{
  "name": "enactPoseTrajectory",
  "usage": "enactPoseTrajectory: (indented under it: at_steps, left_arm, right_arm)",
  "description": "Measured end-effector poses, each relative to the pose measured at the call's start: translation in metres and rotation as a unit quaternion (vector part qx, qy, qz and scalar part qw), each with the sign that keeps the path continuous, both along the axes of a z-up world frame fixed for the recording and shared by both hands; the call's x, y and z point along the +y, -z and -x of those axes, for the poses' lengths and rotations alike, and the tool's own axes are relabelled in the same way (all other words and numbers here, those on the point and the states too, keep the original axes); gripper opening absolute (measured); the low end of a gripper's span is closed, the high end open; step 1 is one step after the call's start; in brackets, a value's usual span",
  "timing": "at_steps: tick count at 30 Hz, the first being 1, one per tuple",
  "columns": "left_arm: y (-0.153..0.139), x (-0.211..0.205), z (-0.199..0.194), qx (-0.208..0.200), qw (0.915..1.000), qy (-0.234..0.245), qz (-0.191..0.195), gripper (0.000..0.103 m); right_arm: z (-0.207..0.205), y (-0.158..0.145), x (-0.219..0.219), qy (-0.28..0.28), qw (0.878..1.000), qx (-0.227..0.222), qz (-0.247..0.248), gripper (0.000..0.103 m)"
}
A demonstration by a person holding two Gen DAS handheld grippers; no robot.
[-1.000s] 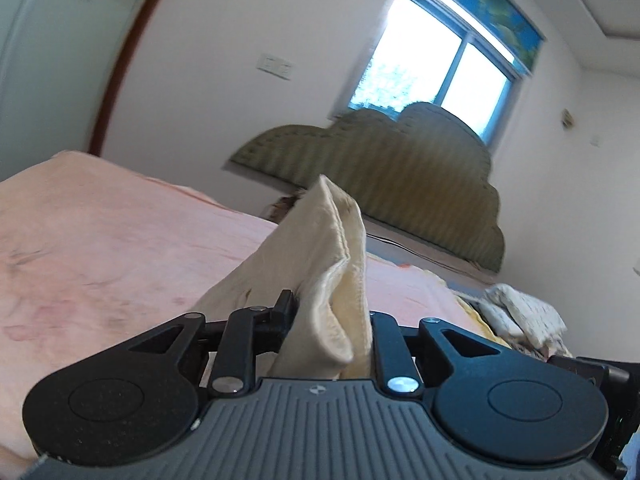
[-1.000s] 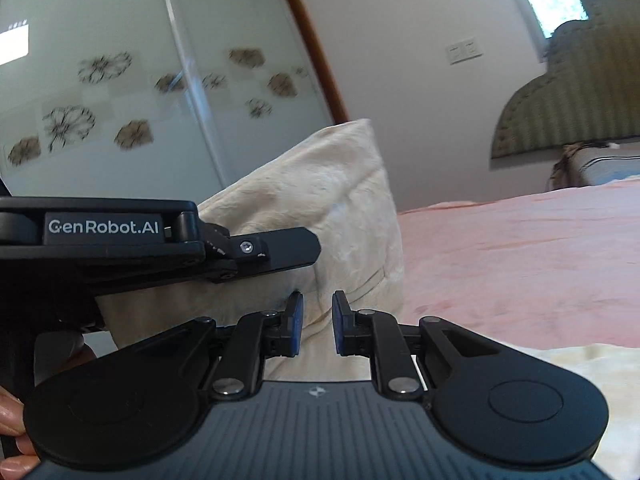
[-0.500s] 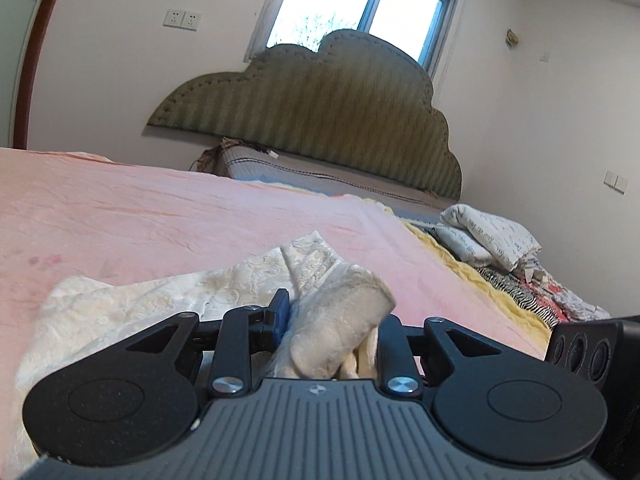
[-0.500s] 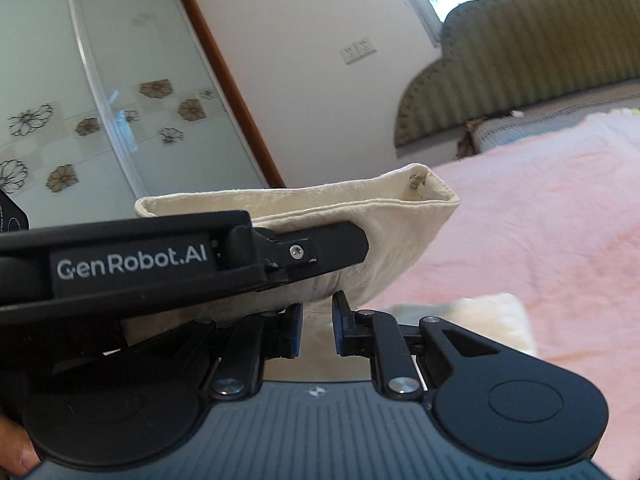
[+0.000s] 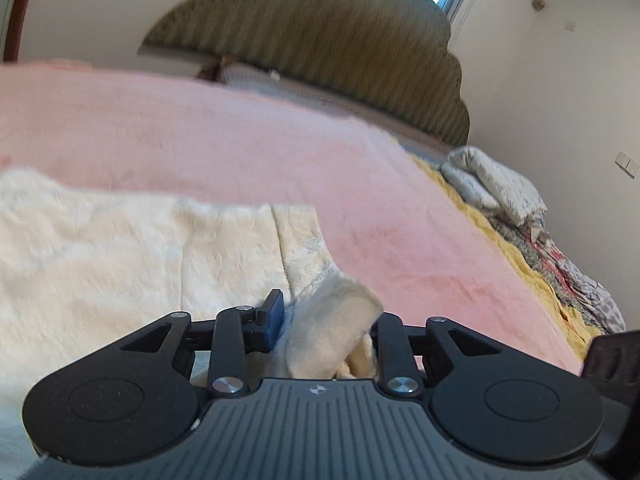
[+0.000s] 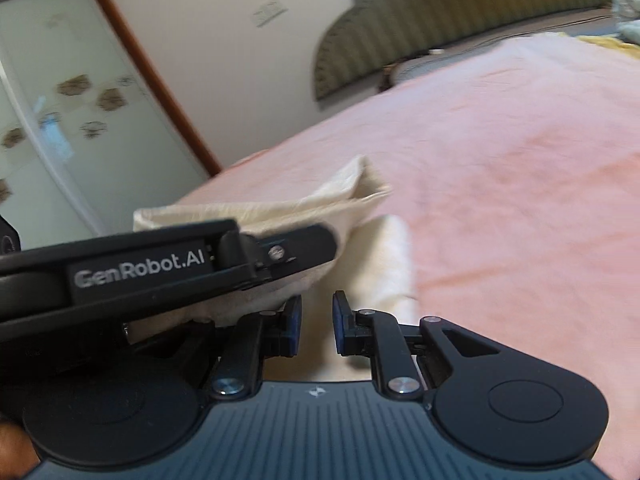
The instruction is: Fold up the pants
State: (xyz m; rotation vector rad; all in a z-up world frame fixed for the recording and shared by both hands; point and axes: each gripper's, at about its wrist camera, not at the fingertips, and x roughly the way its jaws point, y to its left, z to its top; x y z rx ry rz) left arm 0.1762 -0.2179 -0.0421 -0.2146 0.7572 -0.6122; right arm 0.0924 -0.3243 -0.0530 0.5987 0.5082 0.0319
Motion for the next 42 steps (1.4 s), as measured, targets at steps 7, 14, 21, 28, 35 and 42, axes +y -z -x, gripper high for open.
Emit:
enactPoseTrajectory:
  at_steps: [7,14,21,28,35,42]
  left_arm:
    - [-0.013,0.008,0.011,-0.010,0.9948,0.086,0.052,0.062]
    - [-0.044,0.087,-0.006,-0.082,0.9958,-0.029,-0.031,0.071]
    - [-0.032,0.149,-0.022,-0.061,0.9900,-0.086,-0.093,0.069]
    - [-0.004,0.129,0.013,-0.130,0.9741,0.006,-0.185,0.067]
    - [-0.021,0.193,0.017,-0.100,0.9855,-0.084,-0.108,0.067]
    - [-0.031,0.220,0.004,-0.059,0.9893,-0.090,-0.098,0.067]
  right_arm:
    - [0.054,0.000,-0.038,0.118,0.992,0.025,0.033,0.031]
    - [0.050,-0.034,-0.026,0.111,0.987,-0.005,0.116,0.033]
    - [-0.047,-0.042,0.046,-0.107,0.968,0.025,0.225,0.036]
    - [-0.041,-0.025,0.046,-0.064,0.963,0.065,0.255,0.037]
    - [0.007,-0.043,0.072,-0.133,0.971,0.006,0.198,0.038]
    - [0.018,-0.050,0.134,-0.282,0.954,-0.050,0.088,0.045]
